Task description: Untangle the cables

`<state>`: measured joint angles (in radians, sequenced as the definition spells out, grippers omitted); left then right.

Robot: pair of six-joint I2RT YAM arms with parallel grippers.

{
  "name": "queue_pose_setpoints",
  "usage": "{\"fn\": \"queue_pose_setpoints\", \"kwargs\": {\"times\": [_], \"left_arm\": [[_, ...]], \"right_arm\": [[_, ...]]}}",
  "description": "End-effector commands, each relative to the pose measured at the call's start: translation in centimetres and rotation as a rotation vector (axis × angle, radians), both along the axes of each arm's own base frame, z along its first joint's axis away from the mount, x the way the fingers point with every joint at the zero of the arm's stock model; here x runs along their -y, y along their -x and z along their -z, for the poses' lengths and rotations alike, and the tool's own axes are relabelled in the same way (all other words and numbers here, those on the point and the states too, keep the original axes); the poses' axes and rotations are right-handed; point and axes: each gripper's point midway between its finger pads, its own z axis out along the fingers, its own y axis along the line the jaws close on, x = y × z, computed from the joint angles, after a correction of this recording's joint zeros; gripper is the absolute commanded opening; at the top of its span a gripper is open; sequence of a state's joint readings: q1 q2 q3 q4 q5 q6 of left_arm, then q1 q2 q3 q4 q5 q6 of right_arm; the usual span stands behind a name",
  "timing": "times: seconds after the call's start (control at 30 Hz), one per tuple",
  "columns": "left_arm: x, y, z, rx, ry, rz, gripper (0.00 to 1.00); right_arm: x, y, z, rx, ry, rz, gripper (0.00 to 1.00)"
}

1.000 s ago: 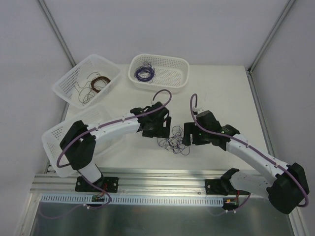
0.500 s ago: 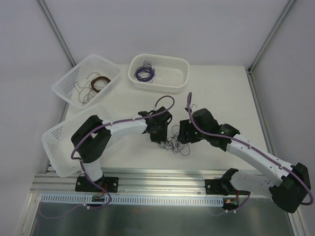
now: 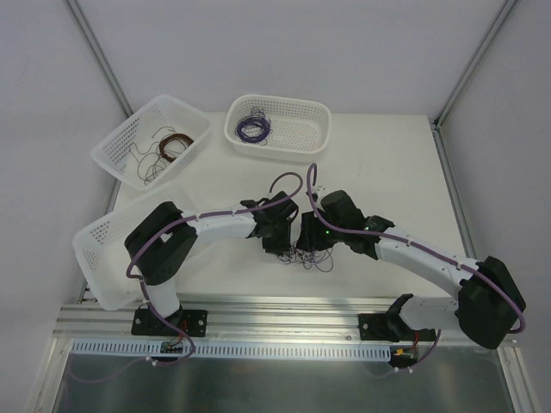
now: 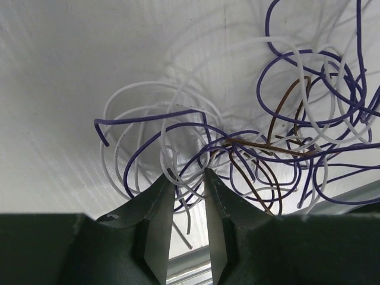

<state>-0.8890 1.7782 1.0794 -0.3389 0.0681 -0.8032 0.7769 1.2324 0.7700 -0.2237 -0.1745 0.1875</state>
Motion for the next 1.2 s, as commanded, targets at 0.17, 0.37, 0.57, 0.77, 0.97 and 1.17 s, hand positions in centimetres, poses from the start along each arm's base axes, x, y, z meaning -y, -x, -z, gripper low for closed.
{"fn": "queue_pose_setpoints", "kwargs": {"times": [0.17, 0.37, 0.57, 0.77, 0.97, 1.17], "left_arm": [[-0.3, 0.1, -1.0, -0.003, 0.058, -0.034, 0.26], [-0.2, 0.0, -1.2, -0.003, 0.075, -0.041, 0.26], [0.0, 0.0, -1.4, -0.010, 0.089, -0.051, 0.25], [-0.1, -0.1, -1.4, -0.013, 0.098, -0.066, 0.25], [-0.2, -0.3, -1.6, -0.011, 0.104, -0.075, 0.25], [-0.7, -0.3, -0.8, -0.031, 0.088, -0.097, 0.25]], "right_arm": [[-1.0, -0.1, 3.7, -0.063, 0.003, 0.012, 0.36], [-2.0, 0.2, 4.3, -0.091, -0.029, -0.016, 0.33], [-2.4, 0.6, 4.6, -0.119, -0.054, -0.024, 0.33], [-2.3, 0.7, 5.1, -0.131, -0.044, -0.022, 0.33], [-2.2, 0.8, 5.5, -0.146, -0.038, -0.012, 0.18], [-2.3, 0.2, 0.2, -0.031, -0.103, -0.025, 0.01]]}}
